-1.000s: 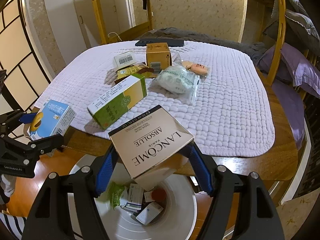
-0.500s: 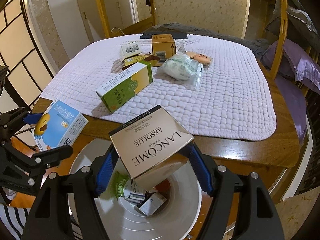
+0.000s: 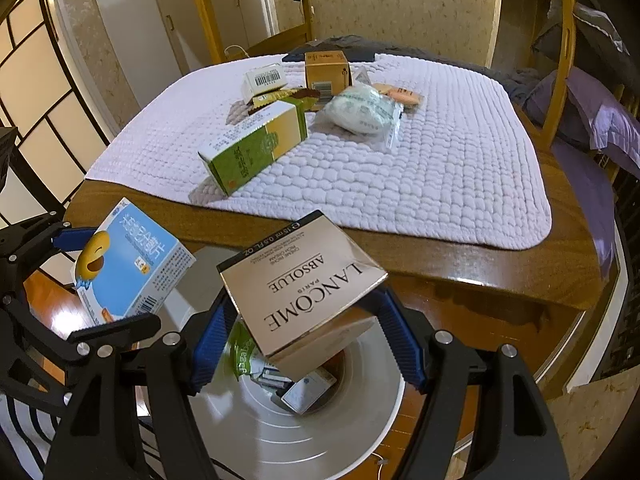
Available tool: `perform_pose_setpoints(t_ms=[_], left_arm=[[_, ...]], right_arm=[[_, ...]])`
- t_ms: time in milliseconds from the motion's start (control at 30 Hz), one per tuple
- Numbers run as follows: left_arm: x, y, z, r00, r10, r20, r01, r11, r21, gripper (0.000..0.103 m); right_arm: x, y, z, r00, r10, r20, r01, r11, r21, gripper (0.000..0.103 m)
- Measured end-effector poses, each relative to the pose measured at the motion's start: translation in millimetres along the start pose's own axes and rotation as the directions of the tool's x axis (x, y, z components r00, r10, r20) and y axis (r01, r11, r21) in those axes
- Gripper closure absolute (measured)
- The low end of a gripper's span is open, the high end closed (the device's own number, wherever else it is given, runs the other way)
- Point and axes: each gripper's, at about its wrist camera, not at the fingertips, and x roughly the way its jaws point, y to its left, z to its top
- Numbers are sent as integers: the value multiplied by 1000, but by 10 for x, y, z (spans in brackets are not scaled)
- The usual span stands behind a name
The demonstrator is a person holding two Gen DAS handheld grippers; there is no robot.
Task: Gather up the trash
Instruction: 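Carry the Cefdinir box with the left gripper while the right gripper carries the Lancome box over the bin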
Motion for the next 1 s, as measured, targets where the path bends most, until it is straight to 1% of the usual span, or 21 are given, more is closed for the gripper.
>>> perform_pose_setpoints(t_ms=[400, 833, 1000], left_arm=[[103, -181, -93, 999, -34, -40, 36, 998, 44, 5], [245, -287, -177, 995, -54, -79, 59, 996, 60, 5], [354, -308, -211, 993, -60, -102, 66, 996, 59, 5]], right_arm=[[30, -22, -122, 999, -1, -32, 2, 1000, 21, 33], [99, -55, -208, 998, -5, -55, 7, 999, 37, 33], [131, -65, -244, 998, -8, -65, 10, 999, 40, 33]])
